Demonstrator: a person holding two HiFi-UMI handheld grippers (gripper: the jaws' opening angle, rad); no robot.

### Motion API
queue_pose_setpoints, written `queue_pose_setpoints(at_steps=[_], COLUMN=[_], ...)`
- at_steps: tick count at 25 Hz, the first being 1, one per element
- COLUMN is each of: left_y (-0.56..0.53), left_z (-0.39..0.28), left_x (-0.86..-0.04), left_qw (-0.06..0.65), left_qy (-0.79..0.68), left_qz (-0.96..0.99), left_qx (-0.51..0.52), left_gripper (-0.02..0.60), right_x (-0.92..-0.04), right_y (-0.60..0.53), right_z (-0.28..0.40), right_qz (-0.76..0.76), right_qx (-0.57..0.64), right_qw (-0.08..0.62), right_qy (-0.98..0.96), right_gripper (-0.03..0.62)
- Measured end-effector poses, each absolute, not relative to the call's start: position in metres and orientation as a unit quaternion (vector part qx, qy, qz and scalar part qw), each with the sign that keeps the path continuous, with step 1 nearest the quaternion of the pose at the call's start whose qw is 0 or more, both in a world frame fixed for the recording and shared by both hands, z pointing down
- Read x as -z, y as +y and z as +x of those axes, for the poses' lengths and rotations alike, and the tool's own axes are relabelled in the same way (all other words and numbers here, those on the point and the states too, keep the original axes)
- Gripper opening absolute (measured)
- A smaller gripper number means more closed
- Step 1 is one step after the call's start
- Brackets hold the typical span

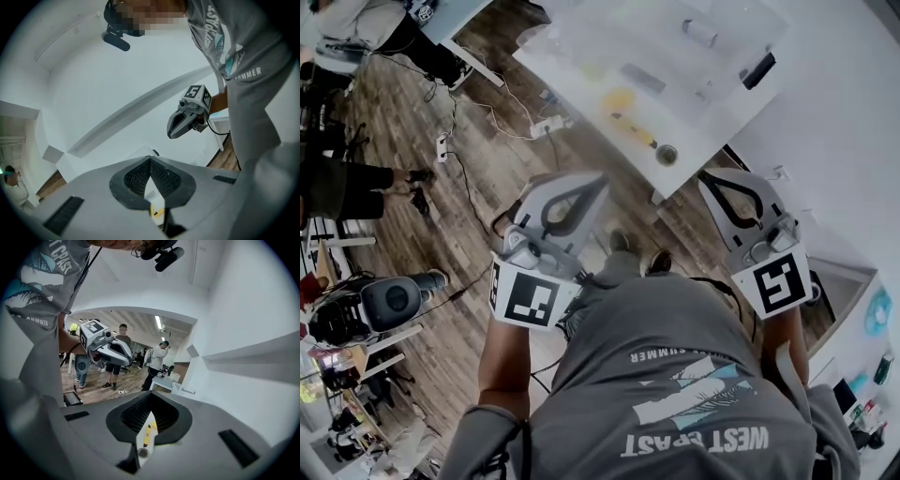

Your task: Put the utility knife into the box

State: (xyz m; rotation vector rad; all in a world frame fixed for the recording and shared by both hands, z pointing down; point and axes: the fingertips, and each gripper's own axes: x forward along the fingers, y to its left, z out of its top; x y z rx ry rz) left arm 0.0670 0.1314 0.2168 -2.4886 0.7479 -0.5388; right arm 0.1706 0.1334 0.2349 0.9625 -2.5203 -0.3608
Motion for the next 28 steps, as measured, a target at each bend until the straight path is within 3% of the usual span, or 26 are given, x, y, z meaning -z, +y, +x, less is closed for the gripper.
queue_pose_setpoints(at_steps=[10, 20, 28], left_y=[0.069, 0.023, -0.015], left_z=[0.043, 0.002, 0.02], left_x=[-0.207, -0.229, -0.235], left_qw=[0.253, 0.236, 0.224], left_qy=[0.259, 0.244, 0.265], left_qz=[-0.924, -0.933, -0.928], left_qx=[0.121, 0.12, 0.133], left_gripper=[0.008, 0.008, 0.008], right_x=[-0.227, -0.244, -0.262], right_y=[0.085, 0.043, 0.009], right_z=[0.147, 0.108, 0.121], right_qz=[0.391, 0.386, 0.348], right_qx=[0.123, 0.123, 0.118], right_qw=[0.218, 0.247, 0.268], right_qy=[-0.886, -0.88, -0.891], right_gripper=[0.008, 0.008, 0.008])
